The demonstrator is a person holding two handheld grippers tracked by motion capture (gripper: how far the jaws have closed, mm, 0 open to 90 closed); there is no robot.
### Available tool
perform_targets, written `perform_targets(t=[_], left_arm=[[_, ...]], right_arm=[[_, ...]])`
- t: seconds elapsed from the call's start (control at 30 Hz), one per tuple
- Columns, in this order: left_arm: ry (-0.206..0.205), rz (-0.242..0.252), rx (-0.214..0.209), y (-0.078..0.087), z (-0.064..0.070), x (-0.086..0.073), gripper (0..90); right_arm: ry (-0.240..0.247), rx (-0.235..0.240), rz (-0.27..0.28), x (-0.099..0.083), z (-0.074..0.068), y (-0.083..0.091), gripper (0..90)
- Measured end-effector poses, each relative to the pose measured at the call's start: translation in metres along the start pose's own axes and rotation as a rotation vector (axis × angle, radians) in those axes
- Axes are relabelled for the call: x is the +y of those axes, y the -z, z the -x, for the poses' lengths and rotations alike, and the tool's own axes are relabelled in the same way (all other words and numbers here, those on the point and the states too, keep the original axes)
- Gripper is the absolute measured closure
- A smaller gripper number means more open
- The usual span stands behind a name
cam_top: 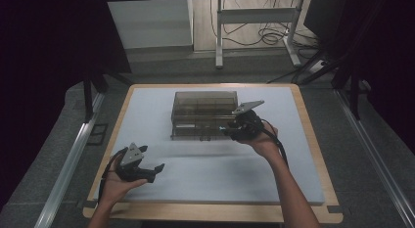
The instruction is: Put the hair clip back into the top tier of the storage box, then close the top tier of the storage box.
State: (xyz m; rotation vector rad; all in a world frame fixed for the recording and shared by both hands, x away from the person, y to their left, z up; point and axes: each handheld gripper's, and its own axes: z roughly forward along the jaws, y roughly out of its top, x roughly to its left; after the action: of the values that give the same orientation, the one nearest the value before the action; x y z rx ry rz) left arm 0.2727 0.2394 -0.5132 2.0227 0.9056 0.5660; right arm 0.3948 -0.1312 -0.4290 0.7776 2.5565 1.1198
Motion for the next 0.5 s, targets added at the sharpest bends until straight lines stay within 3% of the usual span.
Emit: perform_targets(t=[0.13,0.17,0.2,0.27,0.5], left_arm=[[-0.003,0.0,0.0,0.0,0.0,0.0,8.4],[-0.001,-0.002,-0.002,-0.001,-0.001,0.0,8.4],[-0.001,-0.002,-0.002,-0.001,-0.001,0.0,8.4],[-0.003,-0.006,-0.004,-0.003,-0.001,0.0,8.4],[-0.005,-0.002,-0.001,-0.001,0.0,0.0,8.4]], right_arm=[[0.021,-0.002,0.001,-0.004,-0.008,0.001,63.7],[0.029,-0.003,0.008,-0.005,-0.01,0.005,70.0],[0.029,-0.003,0.008,-0.005,-0.01,0.005,70.0],[0.02,0.007,0.02,-0.008,-0.011,0.007,78.1],[0.029,0.022,0.015,-0.014,-0.013,0.006,85.9]])
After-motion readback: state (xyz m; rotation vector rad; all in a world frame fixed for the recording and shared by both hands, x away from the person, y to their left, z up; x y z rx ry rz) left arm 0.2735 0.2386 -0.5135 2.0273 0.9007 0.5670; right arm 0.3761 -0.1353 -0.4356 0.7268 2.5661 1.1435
